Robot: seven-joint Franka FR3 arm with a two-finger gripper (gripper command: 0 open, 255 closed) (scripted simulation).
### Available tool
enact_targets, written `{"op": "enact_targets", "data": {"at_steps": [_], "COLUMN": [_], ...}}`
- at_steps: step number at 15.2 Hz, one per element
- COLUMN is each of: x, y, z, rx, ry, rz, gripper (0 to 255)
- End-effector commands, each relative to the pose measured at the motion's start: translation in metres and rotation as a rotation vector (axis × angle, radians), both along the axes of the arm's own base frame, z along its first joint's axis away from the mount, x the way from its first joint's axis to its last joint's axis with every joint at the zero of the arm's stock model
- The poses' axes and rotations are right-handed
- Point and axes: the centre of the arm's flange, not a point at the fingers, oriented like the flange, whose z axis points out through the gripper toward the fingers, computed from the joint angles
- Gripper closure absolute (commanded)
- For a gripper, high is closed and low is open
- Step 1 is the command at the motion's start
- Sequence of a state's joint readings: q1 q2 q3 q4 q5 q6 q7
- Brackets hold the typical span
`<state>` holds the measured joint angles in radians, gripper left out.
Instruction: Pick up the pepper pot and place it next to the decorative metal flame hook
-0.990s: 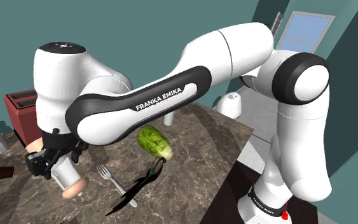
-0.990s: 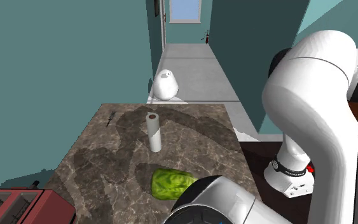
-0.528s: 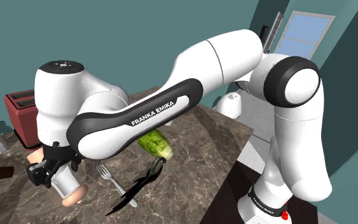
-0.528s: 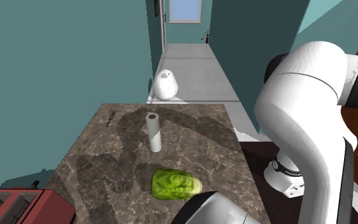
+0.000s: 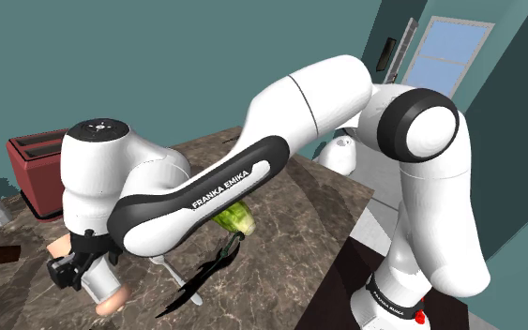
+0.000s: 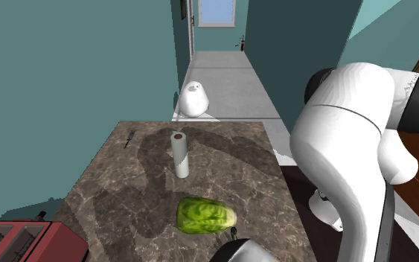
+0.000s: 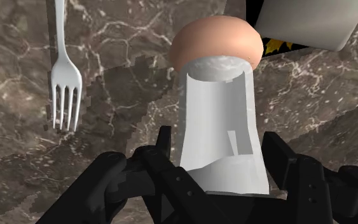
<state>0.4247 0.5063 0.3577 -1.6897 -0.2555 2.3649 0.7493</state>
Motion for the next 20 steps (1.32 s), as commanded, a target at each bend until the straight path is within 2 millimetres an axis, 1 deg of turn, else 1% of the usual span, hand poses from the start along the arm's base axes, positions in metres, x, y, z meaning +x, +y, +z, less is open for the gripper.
{"op": "enact_targets", "data": {"at_steps": [1,10,18,19,20], "x": [0.0,0.0,0.0,0.001,0.0], "y": [0.001,0.001,0.001,-0.001,0.002], "z": [-0.011,-0.058,-0.06,-0.061,-0.062], "rx": [0.0,0.0,0.0,0.0,0.0], "ry": [-0.001,-0.001,-0.001,-0.001,-0.001], "rz": [0.0,0.0,0.0,0.0,0.0], "gripper": [255,255,255,0,0]}}
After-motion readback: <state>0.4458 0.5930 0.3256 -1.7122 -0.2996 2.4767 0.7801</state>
